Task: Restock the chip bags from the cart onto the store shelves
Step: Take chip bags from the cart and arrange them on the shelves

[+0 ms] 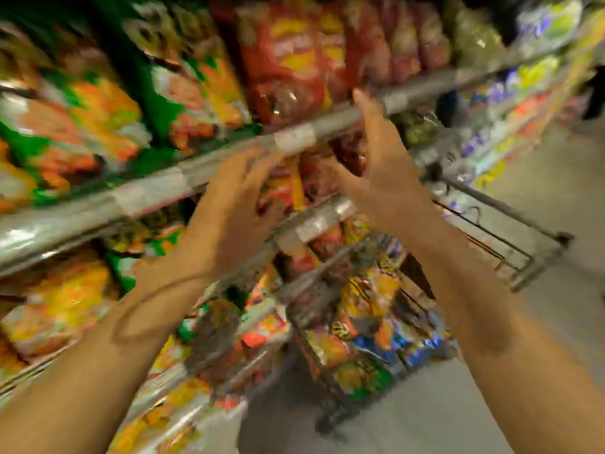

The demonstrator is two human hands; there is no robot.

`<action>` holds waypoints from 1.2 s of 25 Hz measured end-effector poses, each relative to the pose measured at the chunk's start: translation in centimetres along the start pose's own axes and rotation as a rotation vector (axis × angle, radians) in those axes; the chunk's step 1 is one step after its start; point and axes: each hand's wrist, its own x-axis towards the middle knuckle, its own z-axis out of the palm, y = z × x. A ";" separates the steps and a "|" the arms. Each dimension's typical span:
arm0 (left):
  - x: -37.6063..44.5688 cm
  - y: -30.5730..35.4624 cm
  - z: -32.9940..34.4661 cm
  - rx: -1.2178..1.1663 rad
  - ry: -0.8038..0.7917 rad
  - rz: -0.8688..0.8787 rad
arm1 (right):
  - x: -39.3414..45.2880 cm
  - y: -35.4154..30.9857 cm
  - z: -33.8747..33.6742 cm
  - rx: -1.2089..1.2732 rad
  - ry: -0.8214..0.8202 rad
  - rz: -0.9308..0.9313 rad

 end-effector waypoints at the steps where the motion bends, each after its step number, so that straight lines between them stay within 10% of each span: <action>1: 0.2 0.6 3.2 -0.041 -0.050 0.009 | -0.8 3.0 -0.4 -0.005 -0.015 0.082; 12: -4.4 -5.1 30.7 -0.370 -0.851 -0.181 | -13.4 30.3 6.9 -0.095 -0.400 1.135; 23: -7.2 -8.3 41.1 -0.279 -1.315 -0.310 | -19.0 39.2 12.9 -0.242 -0.726 1.326; 30: -11.3 -7.5 50.1 -0.113 -1.529 -0.429 | -19.7 52.2 20.6 0.302 -0.236 1.920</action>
